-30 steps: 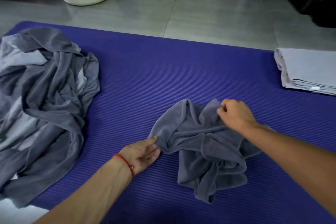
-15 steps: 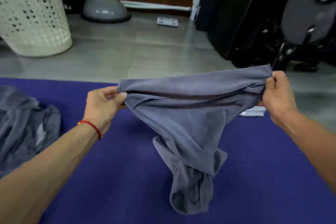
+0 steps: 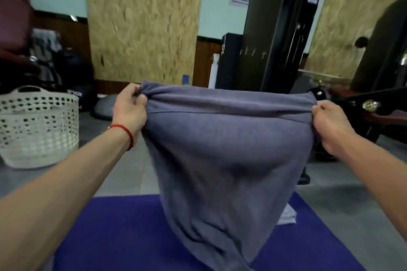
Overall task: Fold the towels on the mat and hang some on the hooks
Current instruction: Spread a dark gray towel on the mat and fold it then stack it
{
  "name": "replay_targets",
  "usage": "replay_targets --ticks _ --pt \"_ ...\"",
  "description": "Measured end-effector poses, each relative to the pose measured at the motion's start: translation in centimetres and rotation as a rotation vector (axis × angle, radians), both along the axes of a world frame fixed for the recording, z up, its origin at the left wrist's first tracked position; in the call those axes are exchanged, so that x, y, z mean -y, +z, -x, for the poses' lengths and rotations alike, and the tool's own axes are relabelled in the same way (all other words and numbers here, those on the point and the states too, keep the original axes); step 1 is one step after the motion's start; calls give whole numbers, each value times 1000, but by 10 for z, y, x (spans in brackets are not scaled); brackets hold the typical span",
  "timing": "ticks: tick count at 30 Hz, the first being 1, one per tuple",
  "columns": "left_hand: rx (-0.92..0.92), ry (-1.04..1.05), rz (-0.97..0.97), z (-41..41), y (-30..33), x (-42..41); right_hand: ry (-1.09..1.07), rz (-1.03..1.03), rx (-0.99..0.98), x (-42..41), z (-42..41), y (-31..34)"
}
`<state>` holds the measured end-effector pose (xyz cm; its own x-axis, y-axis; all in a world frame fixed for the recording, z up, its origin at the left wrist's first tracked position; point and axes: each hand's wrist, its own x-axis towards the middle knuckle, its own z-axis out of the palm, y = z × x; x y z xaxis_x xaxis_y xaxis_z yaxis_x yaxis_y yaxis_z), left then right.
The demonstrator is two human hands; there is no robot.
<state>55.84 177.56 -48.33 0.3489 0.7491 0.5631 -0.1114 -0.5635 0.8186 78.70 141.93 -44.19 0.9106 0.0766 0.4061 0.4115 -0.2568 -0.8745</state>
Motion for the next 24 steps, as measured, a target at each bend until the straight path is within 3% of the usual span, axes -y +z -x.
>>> replay_targets --ticks 3,5,10,16,19,24 --pt "-48 66 -203 11 29 -10 56 -17 -67 4 -2 14" --pt "-100 51 -218 13 19 -13 88 -3 -114 10 -5 -7" --pt "-246 -162 -16 7 -73 0 168 -63 -427 38 6 -119" --pt "-553 -278 -147 -21 -161 22 196 -201 -715 99 45 -262" --pt "-750 -282 -274 -66 -194 45 92 -194 -807 140 69 -322" --pt "-932 -330 -545 -190 -238 131 -266 -144 -717 196 67 -397"
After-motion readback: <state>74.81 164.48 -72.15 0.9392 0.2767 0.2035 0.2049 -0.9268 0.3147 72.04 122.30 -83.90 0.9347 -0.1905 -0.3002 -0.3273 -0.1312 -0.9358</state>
